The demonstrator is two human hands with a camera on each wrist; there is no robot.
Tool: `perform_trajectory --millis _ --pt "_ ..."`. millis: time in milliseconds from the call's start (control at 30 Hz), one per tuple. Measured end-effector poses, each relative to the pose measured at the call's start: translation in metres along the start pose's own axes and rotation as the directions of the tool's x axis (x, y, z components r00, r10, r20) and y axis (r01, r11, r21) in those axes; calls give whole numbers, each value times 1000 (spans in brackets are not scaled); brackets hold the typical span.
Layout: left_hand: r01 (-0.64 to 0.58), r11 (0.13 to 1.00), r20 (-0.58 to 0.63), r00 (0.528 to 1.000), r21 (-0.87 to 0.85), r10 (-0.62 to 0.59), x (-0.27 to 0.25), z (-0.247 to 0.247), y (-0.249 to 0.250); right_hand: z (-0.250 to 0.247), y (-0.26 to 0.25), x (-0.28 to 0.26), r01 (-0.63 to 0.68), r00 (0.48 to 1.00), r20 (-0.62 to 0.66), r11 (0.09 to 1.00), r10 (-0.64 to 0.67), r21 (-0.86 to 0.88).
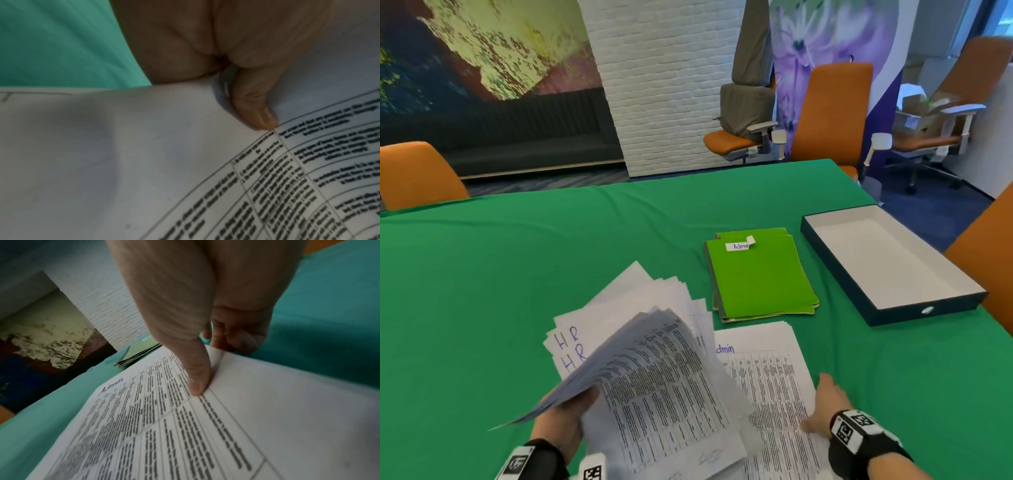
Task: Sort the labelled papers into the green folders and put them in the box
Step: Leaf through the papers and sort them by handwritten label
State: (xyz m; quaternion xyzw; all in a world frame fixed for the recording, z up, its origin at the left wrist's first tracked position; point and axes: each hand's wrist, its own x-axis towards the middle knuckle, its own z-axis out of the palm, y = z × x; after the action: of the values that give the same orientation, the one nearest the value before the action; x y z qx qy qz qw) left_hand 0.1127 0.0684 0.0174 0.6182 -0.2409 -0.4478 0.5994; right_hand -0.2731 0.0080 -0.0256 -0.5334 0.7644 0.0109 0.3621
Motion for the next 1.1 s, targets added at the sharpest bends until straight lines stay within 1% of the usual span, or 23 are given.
perform_trajectory --millis 100,200,233,300,367,400,467,533,600,667,733,800,900,967,1033,1100 --pt "-22 999 12 1000 -35 22 -7 -2 8 -11 10 3 79 996 -30 994 -82 -74" --pt "-7 1000 11 1000 -22 8 -6 -1 7 -17 17 5 89 992 -85 992 -97 -87" --pt "12 1000 14 1000 -2 -12 -4 -1 5 -19 17 5 83 990 -111 994 -91 -74" --pt "12 997 -7 1000 74 -11 4 -1 -3 -24 18 3 79 982 -166 995 -89 -67" --pt "12 991 19 1000 132 -15 6 2 -9 -27 19 1 95 971 -214 993 -108 -71" --pt "3 992 36 999 128 -8 7 3 -12 -28 19 0 113 962 -246 992 -122 -48" --pt "-28 993 40 999 115 24 3 12 -10 -34 15 -1 210 932 -320 973 -169 97" --pt "-60 992 44 998 108 55 -3 24 -3 -48 8 -5 359 890 -384 896 -245 261" --pt "-91 994 71 994 54 88 -9 37 6 -68 -3 -11 469 856 -407 811 -319 351" --pt "-105 994 102 989 -27 107 -10 46 11 -89 -10 -17 517 844 -403 741 -355 428" --pt "-119 990 125 984 -70 127 -8 52 15 -106 -13 -20 537 840 -395 681 -373 497" --pt "-119 988 170 976 -100 135 -10 58 22 -116 -14 -22 530 848 -359 649 -391 546" --pt "-114 981 207 968 -155 145 -13 68 29 -118 -13 -25 469 877 -261 604 -403 644" --pt "-118 981 218 964 -154 151 -14 73 30 -114 -13 -26 417 892 -197 570 -407 708" --pt "-150 980 213 961 -131 175 -15 75 29 -108 -15 -27 388 895 -164 541 -415 746" --pt "-157 981 213 961 -115 179 -18 77 29 -103 -17 -28 377 897 -158 525 -413 763"
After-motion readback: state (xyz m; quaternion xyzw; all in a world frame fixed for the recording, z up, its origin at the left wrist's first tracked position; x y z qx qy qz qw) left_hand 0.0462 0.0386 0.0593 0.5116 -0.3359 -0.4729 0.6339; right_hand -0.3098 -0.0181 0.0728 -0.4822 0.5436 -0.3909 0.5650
